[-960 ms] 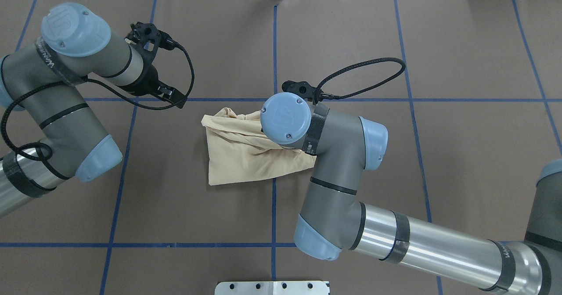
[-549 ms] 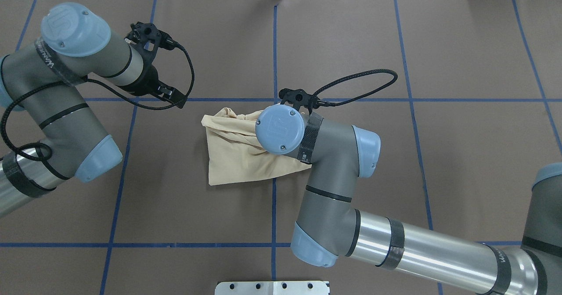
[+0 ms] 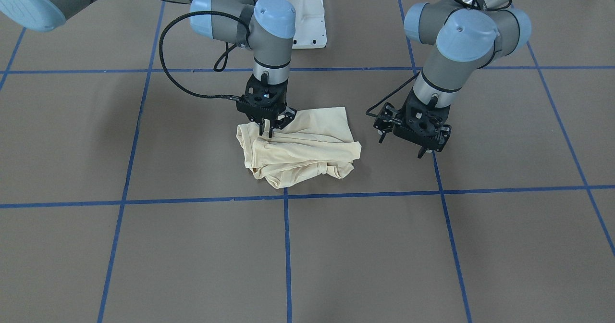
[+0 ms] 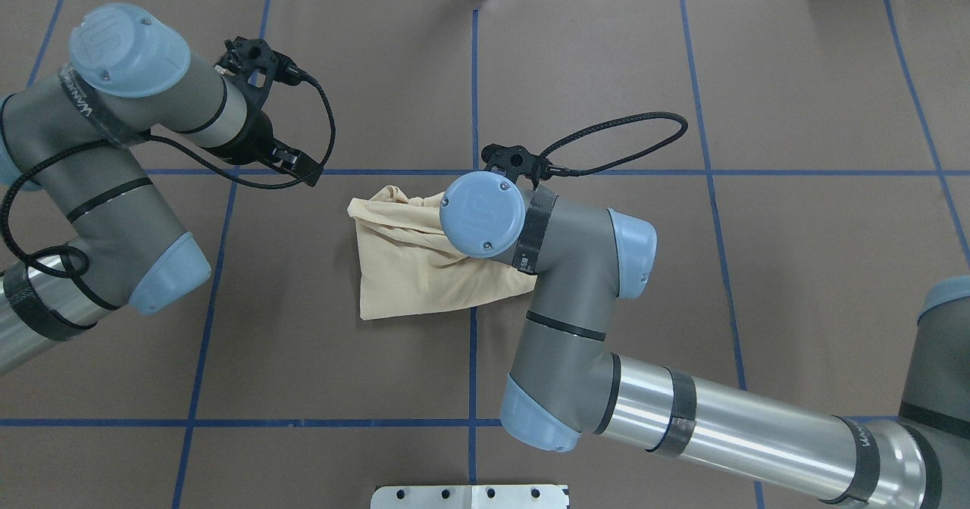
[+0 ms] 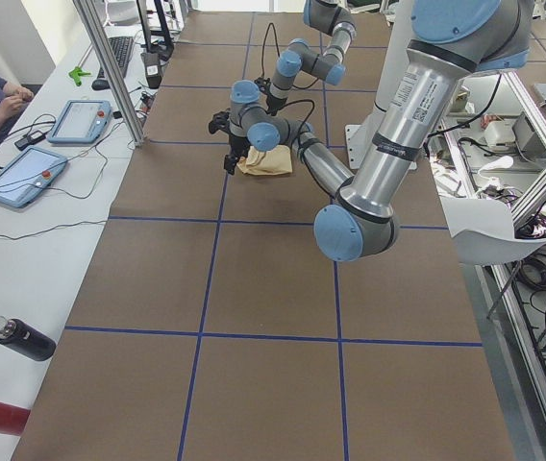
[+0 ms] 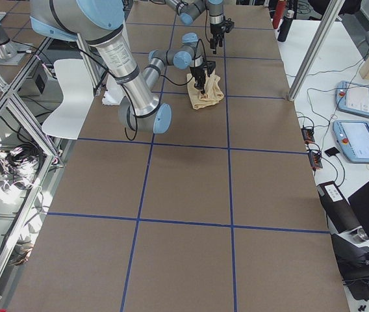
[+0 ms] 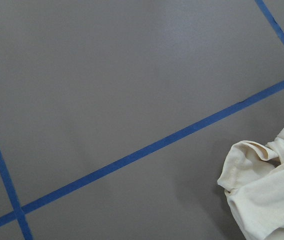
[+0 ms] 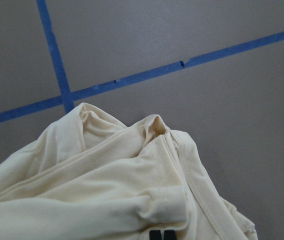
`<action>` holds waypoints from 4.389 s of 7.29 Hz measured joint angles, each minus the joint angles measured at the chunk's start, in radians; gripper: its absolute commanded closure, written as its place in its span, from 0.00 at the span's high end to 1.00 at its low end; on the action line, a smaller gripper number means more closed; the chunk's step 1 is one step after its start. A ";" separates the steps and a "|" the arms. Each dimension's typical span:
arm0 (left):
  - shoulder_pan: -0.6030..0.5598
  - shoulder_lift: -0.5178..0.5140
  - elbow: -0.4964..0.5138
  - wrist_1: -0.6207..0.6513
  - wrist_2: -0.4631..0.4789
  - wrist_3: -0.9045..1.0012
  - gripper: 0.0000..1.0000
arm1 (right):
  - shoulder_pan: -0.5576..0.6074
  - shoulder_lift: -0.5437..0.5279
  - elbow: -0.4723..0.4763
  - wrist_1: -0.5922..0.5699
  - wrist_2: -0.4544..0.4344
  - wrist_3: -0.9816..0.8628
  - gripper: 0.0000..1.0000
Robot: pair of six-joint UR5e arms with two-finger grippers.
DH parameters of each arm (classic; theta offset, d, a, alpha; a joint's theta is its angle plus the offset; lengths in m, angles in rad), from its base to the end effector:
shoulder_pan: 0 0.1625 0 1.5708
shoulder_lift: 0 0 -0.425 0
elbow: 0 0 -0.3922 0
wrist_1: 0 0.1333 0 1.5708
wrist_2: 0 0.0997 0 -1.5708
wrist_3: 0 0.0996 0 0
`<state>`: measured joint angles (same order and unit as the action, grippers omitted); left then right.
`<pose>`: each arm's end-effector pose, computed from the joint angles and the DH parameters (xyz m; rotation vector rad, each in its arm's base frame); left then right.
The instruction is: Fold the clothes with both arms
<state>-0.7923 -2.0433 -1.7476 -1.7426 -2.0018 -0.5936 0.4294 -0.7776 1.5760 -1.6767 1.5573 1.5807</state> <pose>0.3841 -0.5200 0.2925 0.3693 0.8297 0.3489 -0.5957 -0.4209 0.1928 0.1581 -0.6800 0.4262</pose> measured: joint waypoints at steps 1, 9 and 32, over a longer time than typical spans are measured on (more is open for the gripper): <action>0.000 0.000 -0.001 0.000 0.000 0.000 1.00 | 0.019 0.004 0.000 0.000 0.002 -0.003 0.00; 0.000 0.000 -0.007 0.001 0.000 0.000 1.00 | 0.181 0.099 -0.300 0.253 0.011 -0.096 0.99; -0.001 0.018 -0.037 0.006 -0.001 0.003 1.00 | 0.246 0.111 -0.299 0.306 0.235 -0.204 1.00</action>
<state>-0.7934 -2.0254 -1.7844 -1.7371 -2.0024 -0.5904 0.6756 -0.6663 1.2766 -1.3702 1.7927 1.3764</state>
